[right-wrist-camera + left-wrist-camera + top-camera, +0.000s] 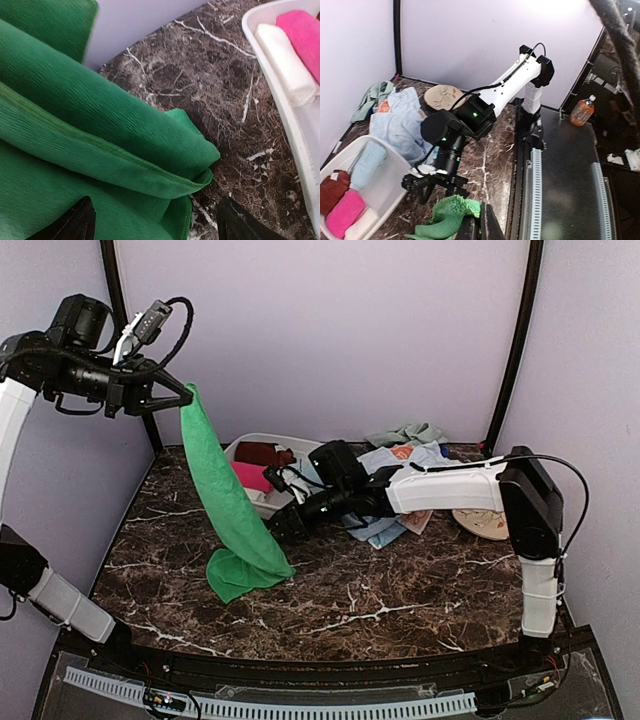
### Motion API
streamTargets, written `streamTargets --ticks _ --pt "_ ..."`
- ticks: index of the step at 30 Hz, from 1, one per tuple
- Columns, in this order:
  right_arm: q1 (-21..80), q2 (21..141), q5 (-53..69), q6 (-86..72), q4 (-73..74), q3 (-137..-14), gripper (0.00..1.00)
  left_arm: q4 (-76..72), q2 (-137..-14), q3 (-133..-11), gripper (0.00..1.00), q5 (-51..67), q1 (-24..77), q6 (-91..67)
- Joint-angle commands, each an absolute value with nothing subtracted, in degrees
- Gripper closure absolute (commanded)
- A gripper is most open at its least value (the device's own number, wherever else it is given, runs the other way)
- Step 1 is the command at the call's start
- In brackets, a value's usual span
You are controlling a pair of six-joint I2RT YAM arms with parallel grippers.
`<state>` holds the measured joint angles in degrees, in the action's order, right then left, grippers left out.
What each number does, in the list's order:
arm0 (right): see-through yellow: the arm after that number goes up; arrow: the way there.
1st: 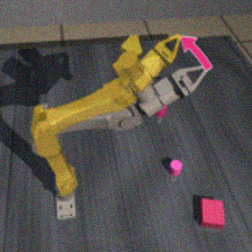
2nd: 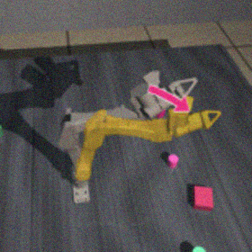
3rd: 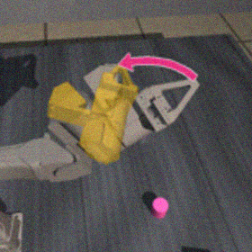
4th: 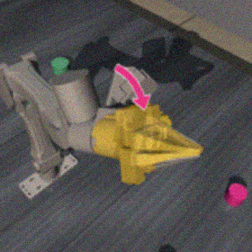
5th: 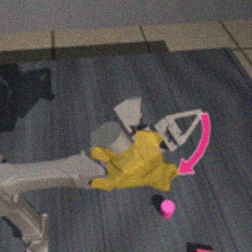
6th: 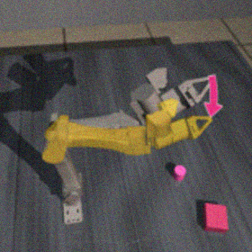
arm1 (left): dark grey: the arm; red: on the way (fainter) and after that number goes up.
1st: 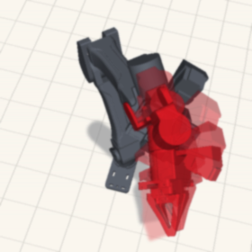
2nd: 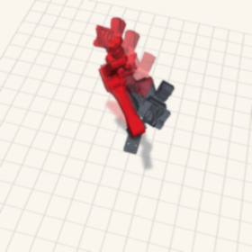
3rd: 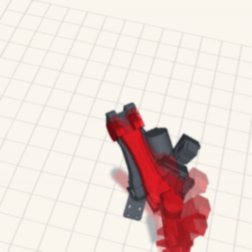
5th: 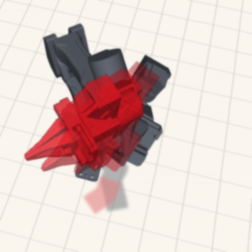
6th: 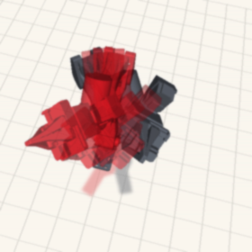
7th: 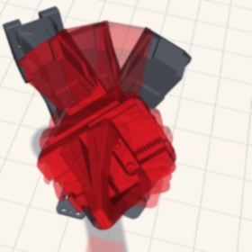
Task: Roll the towels
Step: Adjust the towel.
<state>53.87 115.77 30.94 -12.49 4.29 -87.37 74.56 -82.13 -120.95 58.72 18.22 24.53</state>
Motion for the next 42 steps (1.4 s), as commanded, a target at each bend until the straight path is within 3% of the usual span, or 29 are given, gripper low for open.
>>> streamTargets --ticks 1,7,11,13,14,21,27,29,32,33,38,42 --pt "57.7 119.2 24.6 -11.5 1.0 -88.4 0.20 83.8 -80.1 -125.3 1.00 47.4 17.8 30.8" --pt "60.6 122.5 28.9 -18.7 -10.6 -89.3 0.31 83.6 -78.4 -125.0 1.00 42.9 17.8 29.5" --pt "62.0 123.4 29.3 -23.3 -16.2 -88.9 0.64 78.6 -77.3 -122.4 1.00 38.3 17.8 27.5" --pt "62.2 123.3 28.2 -24.5 -16.8 -88.7 0.93 73.6 -75.9 -119.9 1.00 34.9 17.8 26.0" --pt "62.2 123.0 27.0 -24.7 -16.0 -88.8 1.00 70.9 -75.0 -118.5 1.00 33.1 17.8 25.1" --pt "58.5 111.3 13.4 -24.3 -18.0 -78.9 1.00 56.7 -71.9 -113.5 1.00 29.4 17.8 21.1" --pt "58.0 106.4 2.4 -18.1 -13.8 -77.7 1.00 52.5 -75.0 -122.4 1.00 27.0 17.8 21.4" --pt "57.8 107.6 2.8 -16.3 -12.8 -78.7 0.84 52.6 -76.1 -127.5 1.00 26.1 17.8 23.3" --pt "57.2 114.3 5.7 -13.7 -6.9 -85.7 0.43 56.9 -77.6 -134.2 1.00 25.3 17.9 27.4" --pt "57.1 116.7 6.3 -13.4 -5.5 -87.7 0.36 57.8 -77.3 -134.8 1.00 24.6 17.9 28.8" --pt "57.9 124.5 8.9 -15.3 -6.1 -92.8 0.24 58.5 -73.3 -130.6 1.00 19.9 17.9 34.2" --pt "59.6 130.4 7.6 -15.7 -3.6 -98.0 0.24 59.5 -72.0 -128.5 1.00 18.7 17.9 35.2"
